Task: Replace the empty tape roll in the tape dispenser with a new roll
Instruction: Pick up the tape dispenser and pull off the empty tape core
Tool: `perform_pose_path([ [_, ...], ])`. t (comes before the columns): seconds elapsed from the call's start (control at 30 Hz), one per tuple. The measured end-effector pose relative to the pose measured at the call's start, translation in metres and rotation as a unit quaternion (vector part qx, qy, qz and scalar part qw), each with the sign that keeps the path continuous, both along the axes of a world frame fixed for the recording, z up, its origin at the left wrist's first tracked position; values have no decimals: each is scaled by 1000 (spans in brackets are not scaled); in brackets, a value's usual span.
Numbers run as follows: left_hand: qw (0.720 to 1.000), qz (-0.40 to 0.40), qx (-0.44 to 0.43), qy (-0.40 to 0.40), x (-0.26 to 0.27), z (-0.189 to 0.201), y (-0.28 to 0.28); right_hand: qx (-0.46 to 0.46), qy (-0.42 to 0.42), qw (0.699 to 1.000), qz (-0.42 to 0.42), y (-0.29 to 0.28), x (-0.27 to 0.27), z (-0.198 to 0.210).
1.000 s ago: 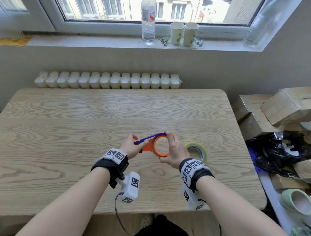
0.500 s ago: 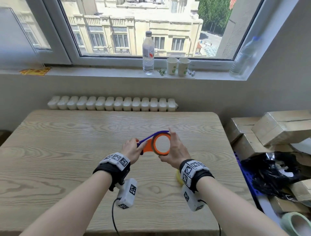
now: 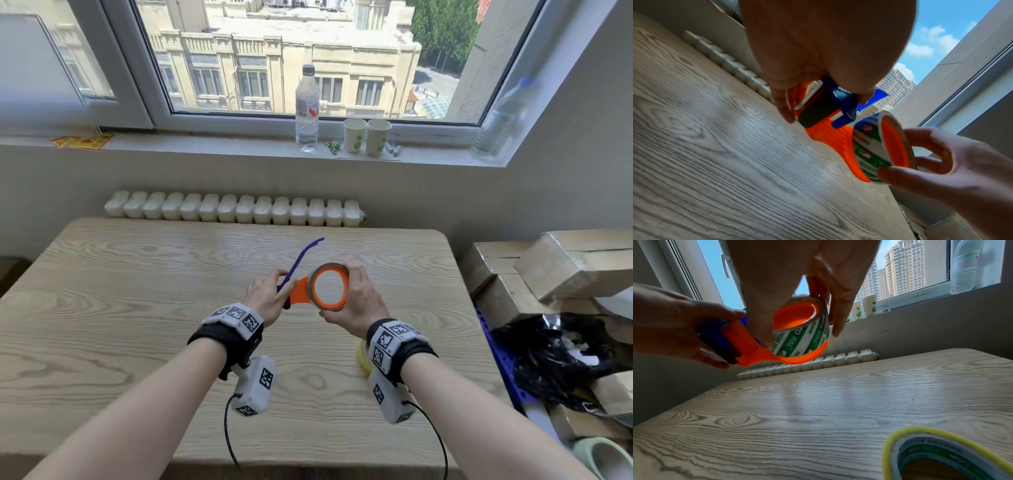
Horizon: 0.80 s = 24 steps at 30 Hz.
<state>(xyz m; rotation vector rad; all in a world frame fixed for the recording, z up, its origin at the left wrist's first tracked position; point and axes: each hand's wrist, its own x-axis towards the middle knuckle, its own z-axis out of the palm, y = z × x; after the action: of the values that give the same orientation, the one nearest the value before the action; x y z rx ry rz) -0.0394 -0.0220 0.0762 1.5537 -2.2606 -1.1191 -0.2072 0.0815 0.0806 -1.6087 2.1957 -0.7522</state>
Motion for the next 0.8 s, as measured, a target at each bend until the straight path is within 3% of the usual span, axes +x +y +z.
perform_pose_path([
  [0.43, 997, 51, 14, -61, 38, -24, -29, 2, -90, 995, -38, -7, 0, -13],
  [0.8, 993, 102, 66, 11, 94, -46, -58, 188, -62, 978, -64, -13, 19, -83],
])
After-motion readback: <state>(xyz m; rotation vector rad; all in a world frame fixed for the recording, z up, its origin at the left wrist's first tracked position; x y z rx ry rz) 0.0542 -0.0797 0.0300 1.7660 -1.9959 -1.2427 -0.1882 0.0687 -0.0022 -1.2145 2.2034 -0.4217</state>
